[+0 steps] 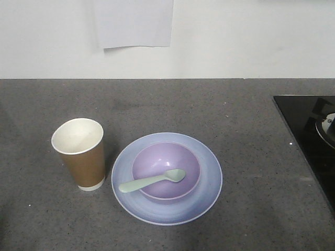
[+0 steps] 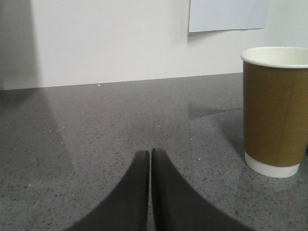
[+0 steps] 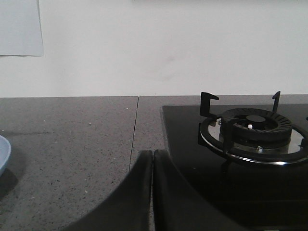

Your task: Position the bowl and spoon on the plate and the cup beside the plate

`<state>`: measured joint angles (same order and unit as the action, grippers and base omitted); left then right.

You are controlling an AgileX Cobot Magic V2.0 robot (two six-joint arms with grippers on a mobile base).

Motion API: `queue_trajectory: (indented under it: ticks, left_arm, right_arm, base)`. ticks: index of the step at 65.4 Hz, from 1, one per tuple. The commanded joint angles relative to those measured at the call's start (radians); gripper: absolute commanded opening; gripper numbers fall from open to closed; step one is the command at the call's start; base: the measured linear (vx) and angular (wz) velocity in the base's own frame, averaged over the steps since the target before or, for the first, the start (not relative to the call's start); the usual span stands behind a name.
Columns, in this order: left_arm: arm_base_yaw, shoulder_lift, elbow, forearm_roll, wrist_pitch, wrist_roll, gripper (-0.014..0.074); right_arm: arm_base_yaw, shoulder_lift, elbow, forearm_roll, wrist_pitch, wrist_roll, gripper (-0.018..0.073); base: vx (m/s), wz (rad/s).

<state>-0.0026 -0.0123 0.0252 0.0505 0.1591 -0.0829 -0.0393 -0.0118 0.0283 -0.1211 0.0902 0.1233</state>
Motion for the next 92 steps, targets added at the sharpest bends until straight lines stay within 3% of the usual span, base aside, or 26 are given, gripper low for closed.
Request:
queue_trajectory:
  ticks: [1,70,81,92]
  left_arm:
    - [0.003,-0.014,0.03,-0.002,-0.07,-0.011,-0.0006]
    - [0.003,-0.014,0.03,-0.002,-0.07,-0.011,-0.0006]
    - [0.003,-0.014,0.03,-0.002,-0.07,-0.011,-0.0006]
    - [0.003,-0.014,0.03,-0.002,-0.07,-0.011,-0.0006]
  right_arm:
    - [-0.001,-0.006,0.001,-0.018,-0.048,-0.001,-0.0006]
    - [0.004,-0.005,0.001,0.013,-0.023,0.0,-0.0006]
    - [0.004,-0.005,0.001,0.058,0.057,0.001,-0.0006]
    - [0.004,-0.005,0.001,0.077,0.048,0.001,-0.0006]
  base:
    - [0.0,0.0]
    - [0.0,0.0]
    - [0.0,0.0]
    - [0.0,0.0]
